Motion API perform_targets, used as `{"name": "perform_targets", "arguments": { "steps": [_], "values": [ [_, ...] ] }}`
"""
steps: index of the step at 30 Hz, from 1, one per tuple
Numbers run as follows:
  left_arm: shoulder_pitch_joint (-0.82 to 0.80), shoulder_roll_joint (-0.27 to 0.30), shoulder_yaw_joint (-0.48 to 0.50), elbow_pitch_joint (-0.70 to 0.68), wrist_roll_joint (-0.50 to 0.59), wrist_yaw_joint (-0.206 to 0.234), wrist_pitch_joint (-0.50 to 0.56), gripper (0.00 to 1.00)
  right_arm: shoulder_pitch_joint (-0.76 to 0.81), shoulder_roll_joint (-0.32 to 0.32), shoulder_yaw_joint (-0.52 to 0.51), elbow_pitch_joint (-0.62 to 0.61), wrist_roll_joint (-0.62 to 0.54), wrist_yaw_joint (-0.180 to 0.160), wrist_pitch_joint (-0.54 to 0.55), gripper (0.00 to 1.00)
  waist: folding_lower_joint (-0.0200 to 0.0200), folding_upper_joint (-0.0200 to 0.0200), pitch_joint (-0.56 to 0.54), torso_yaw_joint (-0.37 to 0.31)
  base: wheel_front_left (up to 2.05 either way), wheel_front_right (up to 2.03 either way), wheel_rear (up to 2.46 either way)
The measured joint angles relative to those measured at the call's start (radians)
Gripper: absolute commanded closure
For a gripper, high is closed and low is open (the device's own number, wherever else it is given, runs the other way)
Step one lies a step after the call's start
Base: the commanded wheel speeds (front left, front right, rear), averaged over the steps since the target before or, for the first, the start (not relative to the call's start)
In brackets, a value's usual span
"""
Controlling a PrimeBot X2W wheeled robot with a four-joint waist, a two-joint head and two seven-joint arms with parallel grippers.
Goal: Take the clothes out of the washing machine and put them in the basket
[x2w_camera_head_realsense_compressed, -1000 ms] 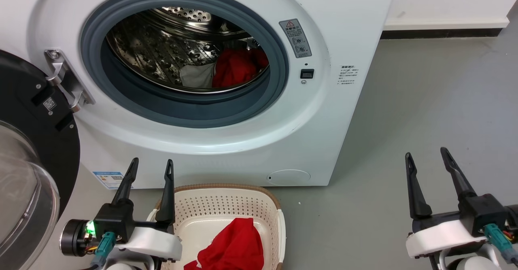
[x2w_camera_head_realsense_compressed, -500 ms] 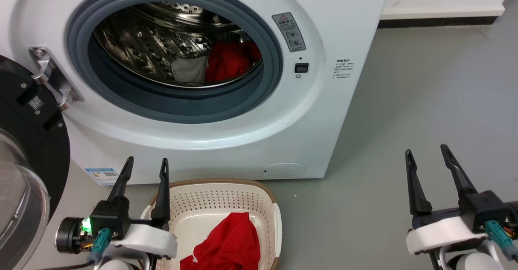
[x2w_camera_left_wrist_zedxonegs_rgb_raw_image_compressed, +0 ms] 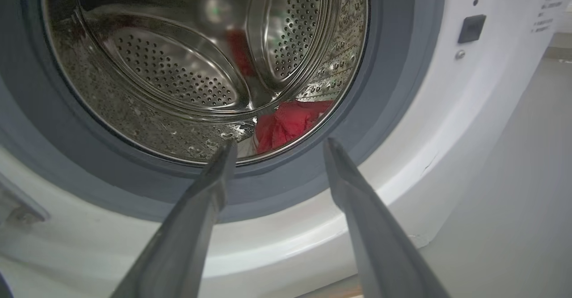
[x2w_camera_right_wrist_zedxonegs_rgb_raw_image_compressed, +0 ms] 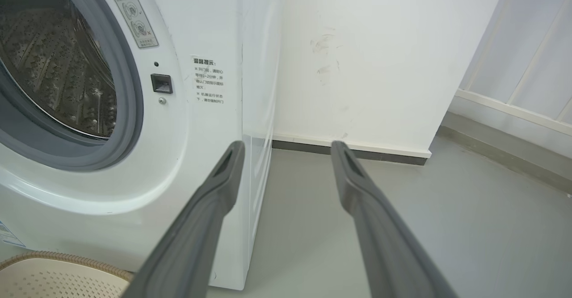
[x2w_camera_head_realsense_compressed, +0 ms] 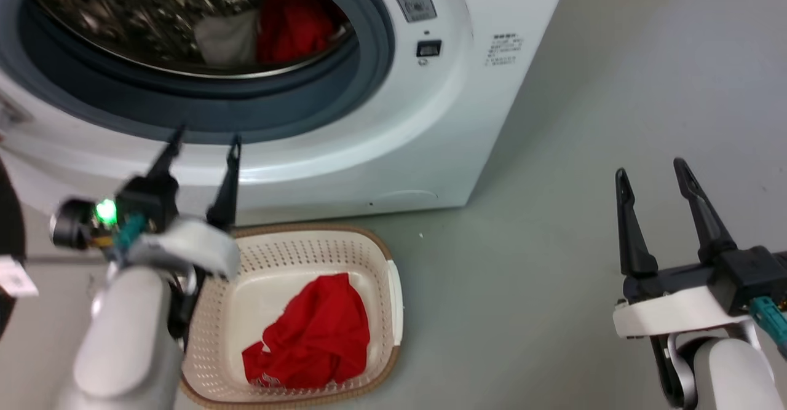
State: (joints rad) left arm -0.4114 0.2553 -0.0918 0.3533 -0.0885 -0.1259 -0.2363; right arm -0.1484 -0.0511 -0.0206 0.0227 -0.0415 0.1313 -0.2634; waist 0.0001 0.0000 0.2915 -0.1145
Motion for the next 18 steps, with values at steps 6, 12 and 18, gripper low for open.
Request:
{"name": "perform_targets", "arguments": {
  "steps": [6, 12, 18],
  "values": [
    [-0.265, 0.078, -0.063, 0.092, -0.064, -0.003, 0.106, 0.0, -0.047, 0.0, 0.026, -0.028, 0.017, 0.0, 0.0, 0.0, 0.0001, 0.0, 0.117, -0.043, 0.0, 0.0, 0.0],
    [-0.534, 0.161, -0.156, 0.202, -0.155, -0.003, 0.265, 0.0, -0.087, 0.0, 0.05, -0.059, 0.034, 0.0, 0.0, 0.0, 0.0001, 0.0, 0.236, -0.091, 0.0, 0.0, 0.0],
    [-0.774, 0.226, -0.238, 0.324, -0.264, -0.005, 0.422, 0.0, -0.119, 0.0, 0.076, -0.08, 0.05, 0.0, 0.0, 0.0, 0.0002, 0.0, 0.337, -0.144, 0.0, 0.0, 0.0]
  ]
}}
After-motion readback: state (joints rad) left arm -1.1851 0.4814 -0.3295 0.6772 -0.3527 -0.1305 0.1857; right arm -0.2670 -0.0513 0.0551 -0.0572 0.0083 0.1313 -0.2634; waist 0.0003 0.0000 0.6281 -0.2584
